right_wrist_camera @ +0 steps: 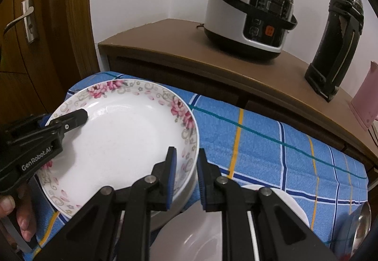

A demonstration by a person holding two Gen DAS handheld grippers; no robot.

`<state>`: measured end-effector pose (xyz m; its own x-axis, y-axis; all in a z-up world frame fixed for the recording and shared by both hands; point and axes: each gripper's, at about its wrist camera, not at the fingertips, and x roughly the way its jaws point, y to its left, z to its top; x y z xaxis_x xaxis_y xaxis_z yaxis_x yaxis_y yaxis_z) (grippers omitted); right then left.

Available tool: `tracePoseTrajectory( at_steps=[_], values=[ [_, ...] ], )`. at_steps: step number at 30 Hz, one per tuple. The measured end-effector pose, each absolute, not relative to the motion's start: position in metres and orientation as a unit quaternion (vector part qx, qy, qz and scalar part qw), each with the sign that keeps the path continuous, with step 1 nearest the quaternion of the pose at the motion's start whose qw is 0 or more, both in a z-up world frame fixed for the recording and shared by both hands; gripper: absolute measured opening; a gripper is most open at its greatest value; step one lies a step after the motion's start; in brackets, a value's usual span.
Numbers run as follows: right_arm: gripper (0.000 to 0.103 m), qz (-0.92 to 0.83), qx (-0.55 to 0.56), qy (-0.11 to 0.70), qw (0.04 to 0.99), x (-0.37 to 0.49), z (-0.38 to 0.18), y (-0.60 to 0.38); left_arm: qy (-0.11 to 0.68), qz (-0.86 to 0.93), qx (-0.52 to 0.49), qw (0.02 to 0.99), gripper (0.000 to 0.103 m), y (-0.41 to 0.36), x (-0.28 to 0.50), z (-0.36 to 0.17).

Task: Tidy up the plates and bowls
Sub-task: 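Carry the pink-floral plate over the grey flat plate and lower it on top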

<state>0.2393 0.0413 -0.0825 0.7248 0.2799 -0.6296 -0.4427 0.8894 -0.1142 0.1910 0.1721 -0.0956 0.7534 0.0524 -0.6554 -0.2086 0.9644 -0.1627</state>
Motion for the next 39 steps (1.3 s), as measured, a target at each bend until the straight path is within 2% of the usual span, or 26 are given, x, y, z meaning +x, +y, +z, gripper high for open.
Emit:
tracePoseTrajectory(
  at_steps=[39],
  values=[
    [0.019,0.19,-0.18,0.339,0.904,0.251,-0.087,0.059,0.383,0.07,-0.126,0.912,0.025,0.175,0.195,-0.102]
  ],
)
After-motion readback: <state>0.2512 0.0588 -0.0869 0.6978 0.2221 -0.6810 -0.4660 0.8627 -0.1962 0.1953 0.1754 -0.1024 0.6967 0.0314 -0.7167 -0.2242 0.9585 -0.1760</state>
